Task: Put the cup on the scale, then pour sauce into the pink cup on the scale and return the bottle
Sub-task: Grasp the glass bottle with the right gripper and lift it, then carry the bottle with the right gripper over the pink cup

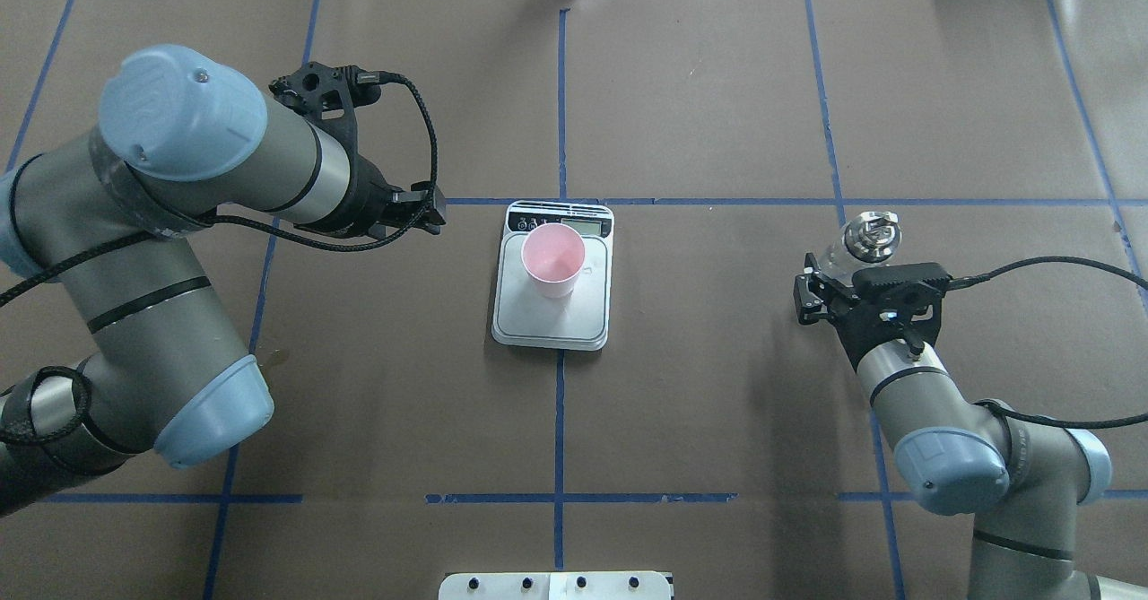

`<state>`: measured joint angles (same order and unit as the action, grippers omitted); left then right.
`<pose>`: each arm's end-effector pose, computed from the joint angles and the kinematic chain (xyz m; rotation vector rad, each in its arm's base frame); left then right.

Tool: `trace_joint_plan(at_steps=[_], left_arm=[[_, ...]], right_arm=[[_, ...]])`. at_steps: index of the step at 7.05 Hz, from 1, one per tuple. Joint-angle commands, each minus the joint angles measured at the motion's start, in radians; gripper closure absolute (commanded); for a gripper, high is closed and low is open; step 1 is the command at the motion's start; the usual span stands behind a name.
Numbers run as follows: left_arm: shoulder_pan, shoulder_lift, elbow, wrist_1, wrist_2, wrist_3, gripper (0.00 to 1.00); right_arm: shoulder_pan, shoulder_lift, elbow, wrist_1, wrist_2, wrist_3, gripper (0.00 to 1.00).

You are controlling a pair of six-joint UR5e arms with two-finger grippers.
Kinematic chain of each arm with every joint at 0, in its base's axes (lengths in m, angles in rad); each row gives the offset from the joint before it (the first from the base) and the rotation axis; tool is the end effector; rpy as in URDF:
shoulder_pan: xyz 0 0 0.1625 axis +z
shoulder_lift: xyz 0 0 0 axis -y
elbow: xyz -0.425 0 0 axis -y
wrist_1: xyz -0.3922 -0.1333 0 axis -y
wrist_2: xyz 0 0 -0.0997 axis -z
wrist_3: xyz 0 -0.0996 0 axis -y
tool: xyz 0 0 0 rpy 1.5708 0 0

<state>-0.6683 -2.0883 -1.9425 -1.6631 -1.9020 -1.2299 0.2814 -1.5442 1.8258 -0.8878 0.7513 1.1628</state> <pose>0.4014 -0.4455 0.1967 0.2038 0.9977 -0.1361 -0.4238 -0.3370 0.4352 1.0125 -0.5981 0.2829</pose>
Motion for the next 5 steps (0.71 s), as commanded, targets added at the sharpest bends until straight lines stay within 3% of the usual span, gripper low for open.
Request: trace_joint_plan(at_steps=[1,3,4,5], left_arm=[[-0.026,0.005,-0.015,0.000,-0.002,0.064,0.34],[-0.066,0.077,-0.055,-0.001,-0.006,0.153,0.34],[-0.070,0.085,-0.056,-0.001,-0.008,0.155,0.34],[-0.070,0.085,-0.055,-0.001,-0.006,0.155,0.34]], right_arm=[[-0.002,0.184,0.009,-0.312,0.005,-0.067,1.00],[-0.007,0.399,0.009,-0.715,0.006,-0.138,1.00],[-0.011,0.454,0.006,-0.834,0.022,-0.134,1.00],[-0.010,0.460,0.009,-0.833,0.051,-0.132,1.00]])
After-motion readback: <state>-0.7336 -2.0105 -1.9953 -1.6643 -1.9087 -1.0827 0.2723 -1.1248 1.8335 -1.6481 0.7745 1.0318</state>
